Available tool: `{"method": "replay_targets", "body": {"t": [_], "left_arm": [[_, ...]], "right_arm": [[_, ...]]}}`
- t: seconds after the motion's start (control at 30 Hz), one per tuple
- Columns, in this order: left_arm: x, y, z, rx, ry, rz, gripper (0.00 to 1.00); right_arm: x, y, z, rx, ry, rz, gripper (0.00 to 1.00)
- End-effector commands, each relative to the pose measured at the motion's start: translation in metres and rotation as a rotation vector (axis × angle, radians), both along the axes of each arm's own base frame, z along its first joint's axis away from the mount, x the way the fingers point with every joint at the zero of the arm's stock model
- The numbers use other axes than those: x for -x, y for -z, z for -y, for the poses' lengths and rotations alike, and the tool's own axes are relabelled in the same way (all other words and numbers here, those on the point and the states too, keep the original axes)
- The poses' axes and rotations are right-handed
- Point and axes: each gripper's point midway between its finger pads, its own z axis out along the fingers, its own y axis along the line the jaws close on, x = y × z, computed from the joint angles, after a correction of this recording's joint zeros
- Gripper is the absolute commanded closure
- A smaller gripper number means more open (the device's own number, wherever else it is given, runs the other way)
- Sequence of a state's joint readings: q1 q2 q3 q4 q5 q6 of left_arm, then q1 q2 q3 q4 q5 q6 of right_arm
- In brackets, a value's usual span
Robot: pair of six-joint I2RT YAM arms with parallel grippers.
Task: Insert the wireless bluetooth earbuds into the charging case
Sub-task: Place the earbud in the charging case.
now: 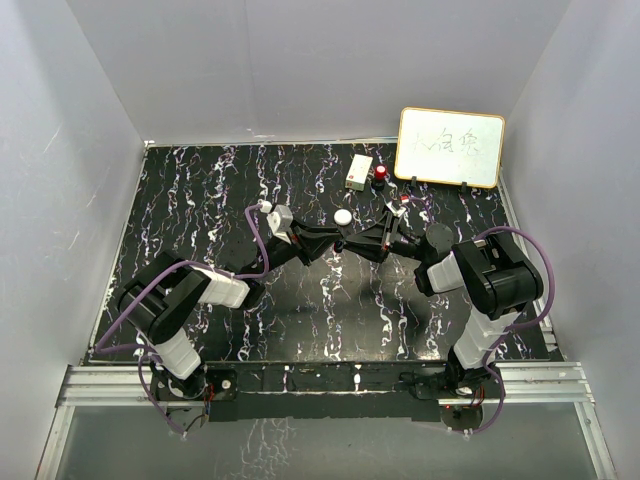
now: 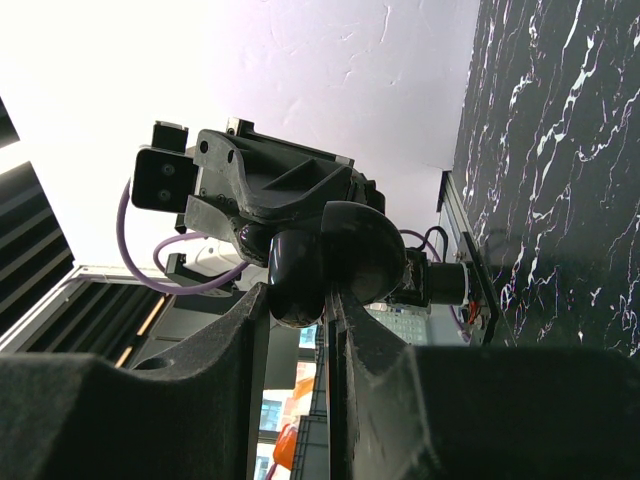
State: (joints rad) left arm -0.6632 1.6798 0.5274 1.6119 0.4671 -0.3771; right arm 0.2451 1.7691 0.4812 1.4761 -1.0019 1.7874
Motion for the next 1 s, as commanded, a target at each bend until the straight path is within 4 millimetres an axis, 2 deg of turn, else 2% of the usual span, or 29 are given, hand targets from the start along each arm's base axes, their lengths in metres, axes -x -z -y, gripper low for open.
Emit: {"method": "replay_targets", "body": {"t": [0.0,0.57,0.97], "left_arm": [[0.008,-0.04,-0.003,0.105,0.006,0.155,1.0],[0.01,-0.063,-0.007,0.143,-0.003,0.196,1.0],[0.012,-0.065,-0.006,0.147,0.01,0.197,1.0]], "right_arm": [[0.02,-0.051,0.004,-0.09,-0.006,0.371,1.0],[0.022,-0.047,0.004,-0.08,-0.01,0.38,1.0],[0.022,-0.047,0.004,-0.076,-0.01,0.394,1.0]]}}
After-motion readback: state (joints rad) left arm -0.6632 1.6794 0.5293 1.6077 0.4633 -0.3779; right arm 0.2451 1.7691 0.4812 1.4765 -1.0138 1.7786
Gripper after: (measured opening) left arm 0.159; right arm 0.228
